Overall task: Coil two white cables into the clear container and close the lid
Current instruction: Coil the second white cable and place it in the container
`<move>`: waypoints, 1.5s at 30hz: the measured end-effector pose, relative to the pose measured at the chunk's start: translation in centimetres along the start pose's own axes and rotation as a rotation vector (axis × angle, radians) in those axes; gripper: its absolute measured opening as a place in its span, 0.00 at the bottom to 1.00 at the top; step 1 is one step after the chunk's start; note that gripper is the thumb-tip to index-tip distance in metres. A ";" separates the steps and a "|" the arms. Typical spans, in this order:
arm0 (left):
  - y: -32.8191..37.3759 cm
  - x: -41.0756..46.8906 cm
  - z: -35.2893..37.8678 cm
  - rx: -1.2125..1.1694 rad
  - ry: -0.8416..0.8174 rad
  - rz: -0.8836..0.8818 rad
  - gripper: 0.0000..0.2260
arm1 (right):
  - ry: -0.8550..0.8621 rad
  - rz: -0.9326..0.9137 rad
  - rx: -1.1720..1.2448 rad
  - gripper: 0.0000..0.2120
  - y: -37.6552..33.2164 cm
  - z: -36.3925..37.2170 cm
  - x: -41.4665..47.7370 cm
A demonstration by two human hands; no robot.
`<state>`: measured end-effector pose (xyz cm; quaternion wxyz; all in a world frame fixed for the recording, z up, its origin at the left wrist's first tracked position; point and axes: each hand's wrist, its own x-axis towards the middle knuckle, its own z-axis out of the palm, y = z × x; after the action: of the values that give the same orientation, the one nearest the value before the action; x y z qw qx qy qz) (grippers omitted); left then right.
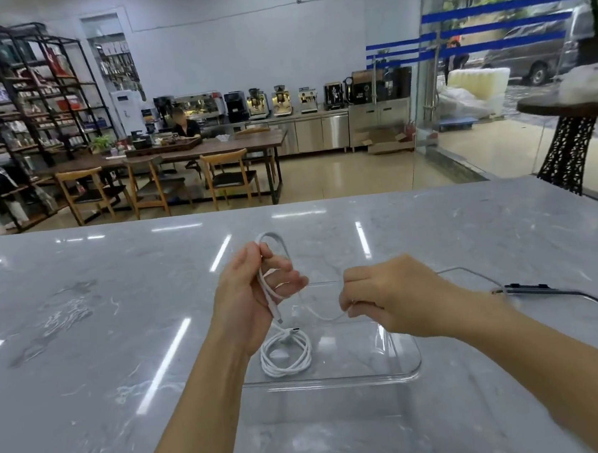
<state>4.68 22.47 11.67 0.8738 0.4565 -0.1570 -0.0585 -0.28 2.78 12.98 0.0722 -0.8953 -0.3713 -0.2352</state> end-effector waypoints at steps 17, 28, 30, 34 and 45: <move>-3.1 -2.0 1.0 0.221 -0.328 -0.293 0.16 | 0.245 0.304 0.373 0.06 1.0 -0.6 2.1; 1.0 -1.7 -2.0 -0.464 -0.726 -0.329 0.12 | 0.433 0.473 1.002 0.12 6.1 -1.7 0.5; 1.4 -1.5 -2.5 -0.548 -0.657 -0.300 0.13 | 0.439 0.521 0.934 0.13 6.7 -1.2 0.2; 1.3 -1.3 -2.0 -0.275 -0.389 -0.166 0.12 | 0.122 0.466 0.553 0.13 5.9 1.2 0.2; 1.1 -0.5 -1.9 -0.373 0.010 0.031 0.18 | -0.437 0.450 0.353 0.35 2.5 5.2 0.0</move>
<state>4.77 24.76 11.44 0.9448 0.2843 -0.1463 -0.0709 3.37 2.54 8.51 0.1946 -0.9576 -0.2063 0.0513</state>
